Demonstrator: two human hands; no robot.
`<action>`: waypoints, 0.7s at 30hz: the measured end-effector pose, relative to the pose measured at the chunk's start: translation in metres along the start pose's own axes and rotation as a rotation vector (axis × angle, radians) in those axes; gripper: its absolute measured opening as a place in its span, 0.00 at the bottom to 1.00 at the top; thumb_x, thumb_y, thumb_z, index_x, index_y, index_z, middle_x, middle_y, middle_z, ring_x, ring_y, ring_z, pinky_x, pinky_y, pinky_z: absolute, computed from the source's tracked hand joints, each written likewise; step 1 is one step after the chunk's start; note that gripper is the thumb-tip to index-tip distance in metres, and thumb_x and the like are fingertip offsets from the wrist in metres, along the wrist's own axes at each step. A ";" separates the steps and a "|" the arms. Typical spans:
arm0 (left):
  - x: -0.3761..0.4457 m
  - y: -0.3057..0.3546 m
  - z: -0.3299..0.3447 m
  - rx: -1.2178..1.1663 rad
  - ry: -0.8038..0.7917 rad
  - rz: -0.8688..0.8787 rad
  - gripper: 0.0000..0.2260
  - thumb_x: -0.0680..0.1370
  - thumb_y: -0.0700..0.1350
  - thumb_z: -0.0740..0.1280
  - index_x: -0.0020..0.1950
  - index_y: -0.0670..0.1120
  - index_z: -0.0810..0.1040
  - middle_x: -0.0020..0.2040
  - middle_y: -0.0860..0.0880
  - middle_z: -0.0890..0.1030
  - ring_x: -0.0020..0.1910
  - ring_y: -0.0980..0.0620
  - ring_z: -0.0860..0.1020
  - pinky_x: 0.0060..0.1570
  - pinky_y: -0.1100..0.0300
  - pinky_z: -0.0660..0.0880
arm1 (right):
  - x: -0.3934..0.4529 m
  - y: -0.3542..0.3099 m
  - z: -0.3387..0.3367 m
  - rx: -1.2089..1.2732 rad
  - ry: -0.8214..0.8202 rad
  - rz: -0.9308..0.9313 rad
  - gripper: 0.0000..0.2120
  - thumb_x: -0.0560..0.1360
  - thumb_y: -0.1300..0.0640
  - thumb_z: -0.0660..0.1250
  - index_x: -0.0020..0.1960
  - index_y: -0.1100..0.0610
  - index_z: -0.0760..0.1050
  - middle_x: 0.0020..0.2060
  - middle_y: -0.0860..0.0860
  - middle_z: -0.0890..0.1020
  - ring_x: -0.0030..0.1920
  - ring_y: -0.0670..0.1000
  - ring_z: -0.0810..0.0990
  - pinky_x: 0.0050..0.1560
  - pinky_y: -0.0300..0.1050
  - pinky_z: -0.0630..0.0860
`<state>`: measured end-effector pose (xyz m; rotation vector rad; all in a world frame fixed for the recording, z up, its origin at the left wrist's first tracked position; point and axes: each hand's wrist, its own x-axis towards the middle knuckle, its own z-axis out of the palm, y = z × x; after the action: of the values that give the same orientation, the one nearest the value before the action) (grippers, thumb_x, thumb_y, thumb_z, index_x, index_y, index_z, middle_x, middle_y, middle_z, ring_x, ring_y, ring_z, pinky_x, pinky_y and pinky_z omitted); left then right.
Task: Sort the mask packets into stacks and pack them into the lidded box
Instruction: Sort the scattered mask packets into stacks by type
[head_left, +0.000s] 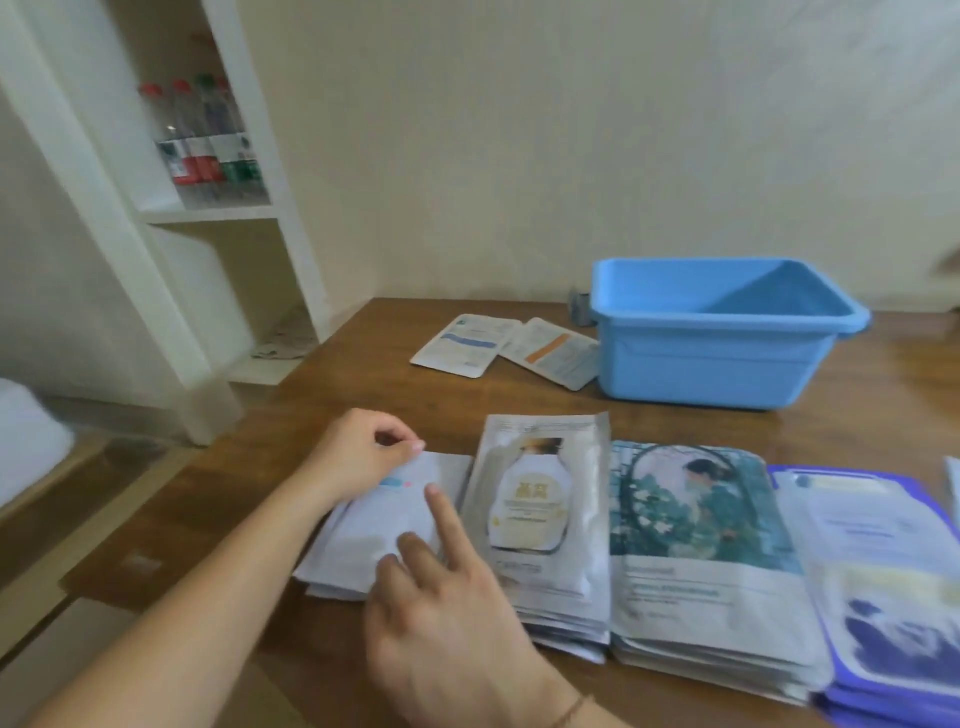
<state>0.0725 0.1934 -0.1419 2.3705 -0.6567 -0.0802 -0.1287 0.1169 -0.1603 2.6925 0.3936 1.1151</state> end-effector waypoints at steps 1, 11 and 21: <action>0.001 0.005 0.002 0.049 0.044 0.037 0.08 0.73 0.44 0.75 0.39 0.56 0.82 0.43 0.54 0.83 0.48 0.53 0.81 0.54 0.54 0.76 | -0.003 0.003 -0.004 0.026 0.046 0.042 0.11 0.68 0.63 0.62 0.33 0.52 0.79 0.28 0.54 0.73 0.35 0.55 0.77 0.67 0.66 0.67; -0.027 0.182 0.045 0.000 -0.026 0.535 0.04 0.71 0.56 0.71 0.45 0.61 0.80 0.49 0.65 0.80 0.51 0.72 0.73 0.53 0.67 0.68 | -0.093 0.172 -0.104 0.200 0.201 0.396 0.07 0.75 0.53 0.68 0.46 0.56 0.83 0.46 0.50 0.84 0.49 0.54 0.81 0.55 0.51 0.75; -0.106 0.348 0.192 0.312 -0.452 0.866 0.30 0.75 0.62 0.67 0.73 0.49 0.68 0.72 0.52 0.69 0.72 0.53 0.65 0.72 0.58 0.60 | -0.265 0.287 -0.146 -0.082 -0.681 0.899 0.40 0.70 0.29 0.35 0.72 0.47 0.63 0.74 0.44 0.64 0.74 0.50 0.62 0.67 0.54 0.65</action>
<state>-0.2152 -0.0958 -0.0862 2.1414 -1.9710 -0.1384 -0.3653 -0.2266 -0.1528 2.9604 -1.0117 0.2273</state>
